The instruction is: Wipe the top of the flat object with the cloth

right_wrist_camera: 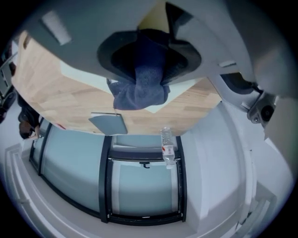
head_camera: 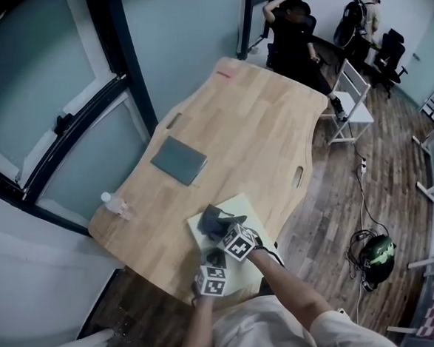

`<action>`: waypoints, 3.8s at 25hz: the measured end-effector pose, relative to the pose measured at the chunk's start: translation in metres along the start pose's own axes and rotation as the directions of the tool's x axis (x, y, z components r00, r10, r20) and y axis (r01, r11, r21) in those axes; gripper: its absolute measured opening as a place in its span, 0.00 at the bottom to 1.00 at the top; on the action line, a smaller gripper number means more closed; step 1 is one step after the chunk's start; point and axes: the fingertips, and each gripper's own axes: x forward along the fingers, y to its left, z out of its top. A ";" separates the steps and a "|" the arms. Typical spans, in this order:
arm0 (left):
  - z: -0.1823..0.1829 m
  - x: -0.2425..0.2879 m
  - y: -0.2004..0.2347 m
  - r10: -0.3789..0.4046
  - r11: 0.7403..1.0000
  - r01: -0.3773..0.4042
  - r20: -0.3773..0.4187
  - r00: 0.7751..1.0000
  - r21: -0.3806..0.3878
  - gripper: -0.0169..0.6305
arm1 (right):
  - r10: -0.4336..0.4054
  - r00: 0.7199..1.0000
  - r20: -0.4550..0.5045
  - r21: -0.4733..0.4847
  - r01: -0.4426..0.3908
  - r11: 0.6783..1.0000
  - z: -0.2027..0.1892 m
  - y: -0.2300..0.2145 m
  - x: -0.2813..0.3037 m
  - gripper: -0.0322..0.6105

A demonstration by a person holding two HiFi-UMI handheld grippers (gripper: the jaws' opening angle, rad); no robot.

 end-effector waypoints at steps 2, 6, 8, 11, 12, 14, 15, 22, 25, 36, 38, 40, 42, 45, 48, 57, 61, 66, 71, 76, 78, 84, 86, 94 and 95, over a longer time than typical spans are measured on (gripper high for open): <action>0.003 -0.001 0.000 -0.001 1.000 0.001 0.008 1.000 0.007 0.04 | 0.058 0.998 -0.024 -0.034 -0.059 0.998 0.007 0.013 0.008 0.26; 0.006 -0.004 0.000 -0.002 1.000 0.002 0.015 1.000 0.006 0.04 | 0.200 0.977 -0.069 -0.114 -0.207 0.972 0.022 0.048 0.014 0.26; 0.006 -0.004 0.000 -0.012 1.000 0.012 0.020 1.000 -0.003 0.04 | 0.224 0.970 -0.097 -0.162 -0.238 0.958 0.025 0.059 0.015 0.26; 0.004 -0.009 -0.007 -0.082 0.996 0.082 0.009 0.997 -0.018 0.04 | 0.220 0.968 -0.117 -0.181 -0.239 0.954 0.026 0.062 0.017 0.26; 0.000 -0.014 -0.012 -0.118 0.993 0.118 -0.006 0.993 -0.021 0.04 | 0.221 0.968 -0.116 -0.178 -0.239 0.955 0.027 0.062 0.017 0.26; -0.010 -0.023 -0.022 -0.156 0.987 0.155 -0.017 0.988 -0.030 0.04 | 0.218 0.969 -0.113 -0.169 -0.235 0.957 0.025 0.062 0.017 0.26; -0.014 -0.026 -0.024 -0.156 0.987 0.156 -0.008 0.988 -0.034 0.04 | 0.214 0.971 -0.109 -0.164 -0.230 0.959 0.024 0.061 0.017 0.26; -0.019 -0.027 -0.023 -0.150 0.988 0.150 -0.009 0.989 -0.037 0.04 | 0.171 0.984 -0.044 -0.113 -0.175 0.978 0.022 0.061 0.013 0.26; -0.020 -0.027 -0.025 -0.133 0.991 0.132 -0.007 0.991 -0.014 0.04 | 0.225 0.972 -0.073 -0.143 -0.234 0.962 0.007 0.074 0.008 0.26; -0.021 -0.027 -0.025 -0.092 0.996 0.092 0.018 0.996 0.000 0.04 | 0.184 0.981 -0.060 -0.241 -0.193 0.951 -0.012 0.066 -0.009 0.26; -0.021 -0.027 -0.025 -0.082 0.997 0.082 0.019 0.996 0.003 0.04 | 0.175 0.983 -0.061 -0.230 -0.184 0.956 -0.018 0.058 -0.015 0.26; -0.021 -0.027 -0.024 -0.076 0.997 0.076 0.021 0.997 0.004 0.04 | 0.163 0.985 -0.060 -0.214 -0.172 0.962 -0.025 0.048 -0.023 0.27; -0.019 -0.028 -0.024 -0.073 0.997 0.073 0.022 0.997 0.002 0.04 | 0.144 0.988 -0.062 -0.205 -0.154 0.967 -0.031 0.034 -0.030 0.27; -0.019 -0.028 -0.023 -0.068 0.998 0.068 0.023 0.997 0.004 0.04 | 0.097 0.992 -0.079 -0.205 -0.111 0.972 -0.046 0.009 -0.042 0.27; -0.019 -0.028 -0.023 -0.070 0.998 0.070 0.024 0.997 0.006 0.04 | 0.045 0.997 -0.066 -0.152 -0.055 0.987 -0.061 -0.019 -0.052 0.27; -0.019 -0.028 -0.026 -0.068 0.998 0.067 0.027 0.997 0.009 0.04 | -0.097 0.994 -0.044 0.011 0.098 0.995 -0.093 -0.083 -0.086 0.27; -0.019 -0.028 -0.026 -0.060 0.998 0.060 0.029 0.998 0.009 0.04 | -0.150 0.987 -0.051 -0.001 0.150 0.989 -0.098 -0.088 -0.095 0.27; -0.018 -0.029 -0.025 -0.047 0.999 0.047 0.034 0.998 0.005 0.04 | -0.185 0.982 -0.024 0.023 0.186 0.982 -0.108 -0.077 -0.106 0.27; -0.019 -0.029 -0.024 -0.041 0.999 0.040 0.037 0.999 0.009 0.04 | -0.182 0.983 -0.033 0.027 0.183 0.983 -0.123 -0.058 -0.118 0.27; -0.018 -0.029 -0.024 -0.034 0.999 0.034 0.044 0.998 0.007 0.04 | -0.144 0.989 -0.037 -0.025 0.143 0.989 -0.113 -0.035 -0.110 0.26; -0.019 -0.029 -0.024 -0.034 0.999 0.033 0.044 0.998 0.007 0.04 | -0.110 0.993 -0.033 -0.059 0.108 0.992 -0.105 -0.019 -0.101 0.26; -0.020 -0.029 -0.024 -0.039 0.999 0.039 0.045 0.998 0.006 0.04 | -0.004 1.000 -0.023 -0.116 0.002 0.993 -0.078 0.027 -0.072 0.26; -0.020 -0.029 -0.025 -0.044 0.999 0.044 0.053 0.998 0.001 0.04 | 0.034 0.999 -0.020 -0.138 -0.036 0.990 -0.067 0.043 -0.063 0.26; -0.031 -0.047 -0.026 -0.062 0.998 0.062 0.045 0.997 -0.007 0.04 | 0.057 0.998 -0.035 -0.152 -0.061 0.986 -0.049 0.063 -0.045 0.26; -0.035 -0.052 -0.027 -0.064 0.998 0.064 0.046 0.997 -0.010 0.04 | 0.050 0.998 -0.033 -0.146 -0.054 0.988 -0.048 0.063 -0.045 0.26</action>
